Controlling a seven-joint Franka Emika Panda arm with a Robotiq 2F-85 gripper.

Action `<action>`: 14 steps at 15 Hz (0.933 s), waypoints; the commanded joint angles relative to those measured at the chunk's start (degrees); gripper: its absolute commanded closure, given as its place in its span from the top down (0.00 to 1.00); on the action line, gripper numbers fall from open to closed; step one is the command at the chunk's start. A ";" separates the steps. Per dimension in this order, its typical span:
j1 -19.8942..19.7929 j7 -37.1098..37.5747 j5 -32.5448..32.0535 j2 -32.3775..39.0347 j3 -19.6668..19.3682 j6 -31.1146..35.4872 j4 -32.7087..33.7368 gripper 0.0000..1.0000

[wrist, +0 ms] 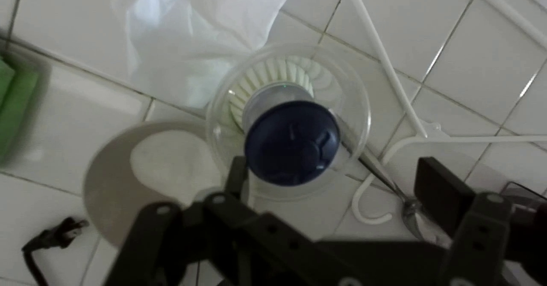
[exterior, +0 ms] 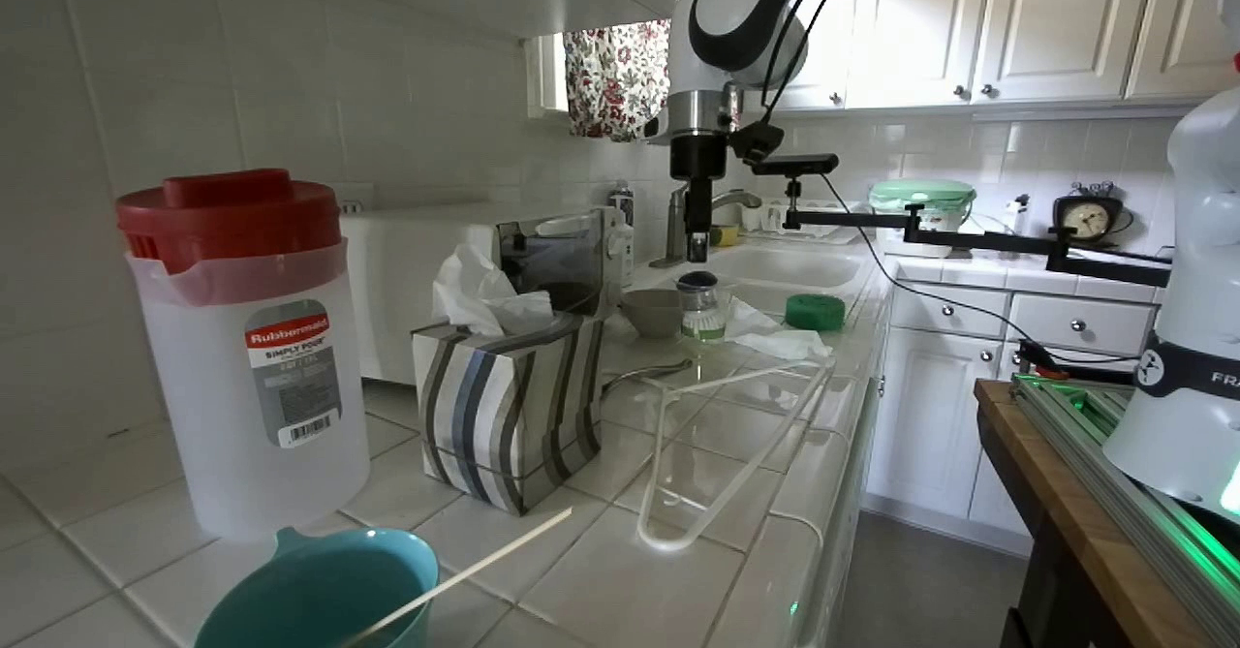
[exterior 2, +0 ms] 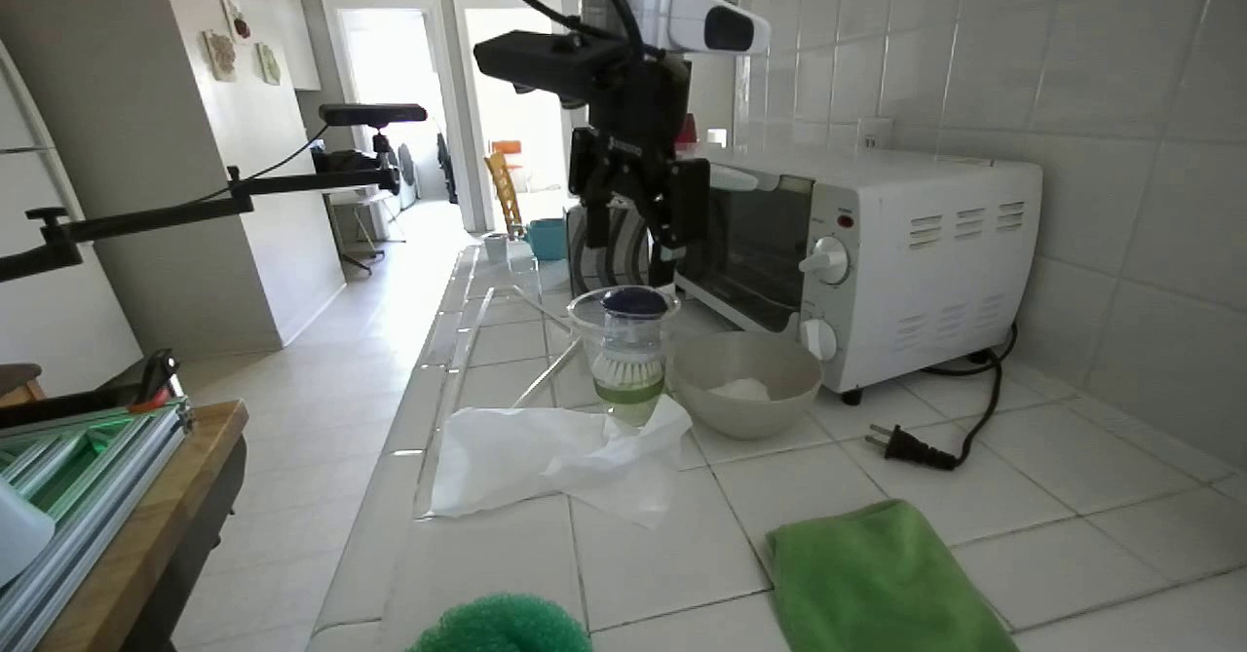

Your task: Put the blue object inside the plastic cup

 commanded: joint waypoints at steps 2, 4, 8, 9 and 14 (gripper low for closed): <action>0.17 5.25 -1.33 -6.15 -0.28 -5.30 -1.94 1.00; 0.41 7.59 -1.54 -8.67 -0.56 -6.68 -2.82 1.00; 0.85 14.63 -3.36 -11.68 -0.57 -7.80 -4.18 1.00; 0.97 16.32 -3.94 -12.01 -0.49 -8.16 -4.39 1.00; 1.70 15.59 -2.30 -11.65 -0.59 -9.87 -3.65 1.00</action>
